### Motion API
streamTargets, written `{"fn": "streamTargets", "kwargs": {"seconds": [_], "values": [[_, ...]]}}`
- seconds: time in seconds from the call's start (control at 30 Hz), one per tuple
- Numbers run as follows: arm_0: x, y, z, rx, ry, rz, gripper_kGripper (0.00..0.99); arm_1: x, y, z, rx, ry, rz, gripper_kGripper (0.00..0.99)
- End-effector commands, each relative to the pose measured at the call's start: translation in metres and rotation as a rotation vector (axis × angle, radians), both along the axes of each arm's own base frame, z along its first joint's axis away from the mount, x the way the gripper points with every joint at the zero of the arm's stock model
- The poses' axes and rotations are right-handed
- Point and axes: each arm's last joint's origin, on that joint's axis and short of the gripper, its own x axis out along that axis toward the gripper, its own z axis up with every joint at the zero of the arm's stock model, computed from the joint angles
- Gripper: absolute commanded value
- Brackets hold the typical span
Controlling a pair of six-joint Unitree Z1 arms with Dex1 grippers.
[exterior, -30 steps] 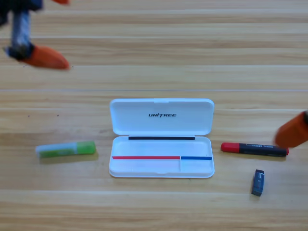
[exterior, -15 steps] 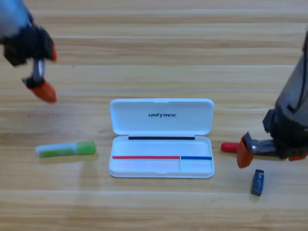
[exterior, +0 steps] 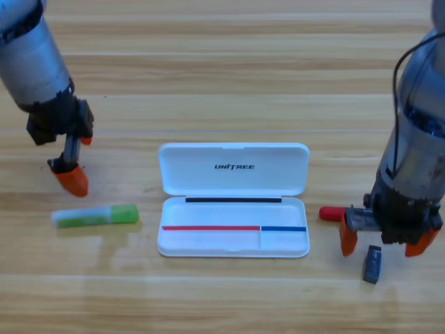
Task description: Clean up eraser and pencils
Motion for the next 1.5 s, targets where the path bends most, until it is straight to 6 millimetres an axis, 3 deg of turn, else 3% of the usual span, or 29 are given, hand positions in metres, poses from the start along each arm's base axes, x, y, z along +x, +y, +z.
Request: {"fn": "streamTargets", "kwargs": {"seconds": [0.03, 0.23, 0.33, 0.43, 0.8, 0.9, 1.0, 1.17, 1.27, 1.37, 1.5], "values": [[-0.013, 0.006, -0.012, 0.000, 0.052, 0.013, 0.973, 0.010, -0.007, -0.034, -0.057, 0.061, -0.058, 0.811], [-0.022, 0.003, -0.023, -0.003, 0.049, 0.002, 0.973, 0.012, -0.012, -0.044, -0.075, 0.067, -0.081, 0.808], [-0.025, 0.001, -0.033, -0.001, 0.048, -0.006, 0.974, 0.014, -0.015, -0.050, -0.084, 0.070, -0.087, 0.641], [-0.026, -0.004, -0.040, -0.003, 0.048, -0.003, 0.980, 0.016, -0.016, -0.056, -0.082, 0.068, -0.090, 0.575], [-0.025, -0.012, -0.064, -0.015, 0.036, -0.011, 0.974, 0.018, -0.013, -0.067, -0.079, 0.076, -0.089, 0.541], [-0.025, -0.013, -0.071, -0.013, 0.038, -0.009, 0.974, 0.018, -0.013, -0.067, -0.075, 0.081, -0.083, 0.216], [-0.024, -0.013, -0.075, -0.012, 0.041, -0.006, 0.974, 0.017, -0.013, -0.066, -0.062, 0.092, -0.064, 0.031], [-0.025, -0.013, -0.080, -0.014, 0.038, 0.000, 0.973, 0.012, -0.014, -0.052, -0.037, 0.122, -0.028, 0.000], [-0.026, -0.012, -0.084, -0.014, 0.039, 0.004, 0.957, 0.011, -0.004, -0.024, -0.025, 0.113, 0.150, 0.000], [-0.028, -0.011, -0.089, -0.009, 0.044, 0.006, 0.946, 0.009, 0.010, 0.009, 0.005, 0.062, 0.494, 0.000], [-0.029, -0.010, -0.093, -0.003, 0.049, 0.005, 0.917, 0.004, 0.034, 0.031, 0.028, 0.047, 0.948, 0.000]]}}
